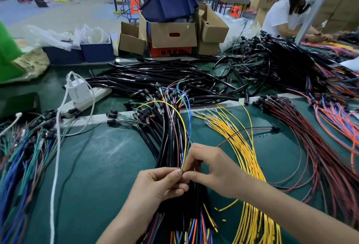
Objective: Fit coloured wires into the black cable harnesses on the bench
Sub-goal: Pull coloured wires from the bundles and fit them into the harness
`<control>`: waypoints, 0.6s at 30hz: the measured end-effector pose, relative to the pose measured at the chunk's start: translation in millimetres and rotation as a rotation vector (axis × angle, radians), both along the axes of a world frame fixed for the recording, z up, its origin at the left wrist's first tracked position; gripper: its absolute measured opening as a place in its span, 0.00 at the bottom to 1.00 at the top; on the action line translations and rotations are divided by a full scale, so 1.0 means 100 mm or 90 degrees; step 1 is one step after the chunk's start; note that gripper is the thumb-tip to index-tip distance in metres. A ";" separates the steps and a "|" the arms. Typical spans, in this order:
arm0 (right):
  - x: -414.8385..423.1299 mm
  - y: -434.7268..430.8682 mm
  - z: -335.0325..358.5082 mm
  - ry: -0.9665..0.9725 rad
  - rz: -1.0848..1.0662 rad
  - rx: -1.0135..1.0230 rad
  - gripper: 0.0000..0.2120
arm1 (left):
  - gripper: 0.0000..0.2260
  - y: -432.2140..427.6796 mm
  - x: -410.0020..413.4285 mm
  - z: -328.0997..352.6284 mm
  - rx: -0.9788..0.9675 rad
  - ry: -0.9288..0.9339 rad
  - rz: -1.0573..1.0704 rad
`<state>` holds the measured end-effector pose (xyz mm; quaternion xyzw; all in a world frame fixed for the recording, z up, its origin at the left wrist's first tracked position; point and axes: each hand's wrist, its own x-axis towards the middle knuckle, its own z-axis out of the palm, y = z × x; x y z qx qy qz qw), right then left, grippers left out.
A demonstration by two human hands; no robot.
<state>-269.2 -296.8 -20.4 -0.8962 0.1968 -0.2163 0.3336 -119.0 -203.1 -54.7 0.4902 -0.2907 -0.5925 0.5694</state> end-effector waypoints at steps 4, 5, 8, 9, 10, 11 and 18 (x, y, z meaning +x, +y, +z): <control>-0.01 -0.02 0.01 0.019 0.019 0.008 0.04 | 0.09 0.00 0.00 0.01 0.011 0.021 -0.011; 0.00 -0.02 0.01 0.024 0.023 0.003 0.04 | 0.09 0.00 0.00 0.01 0.012 0.021 -0.013; 0.02 -0.01 0.02 0.048 0.021 -0.018 0.06 | 0.08 0.01 0.01 0.03 0.004 -0.027 -0.030; 0.02 -0.02 0.01 0.061 0.017 -0.021 0.07 | 0.07 0.01 0.01 0.03 0.002 -0.057 -0.037; 0.02 -0.03 0.01 0.073 0.016 -0.022 0.07 | 0.07 0.01 0.01 0.03 0.002 -0.086 -0.042; 0.02 -0.04 0.01 0.085 0.017 -0.026 0.08 | 0.09 0.02 0.01 0.04 0.004 -0.115 -0.047; 0.01 -0.08 0.04 0.148 0.048 -0.069 0.10 | 0.11 0.04 0.02 0.06 0.004 -0.341 -0.058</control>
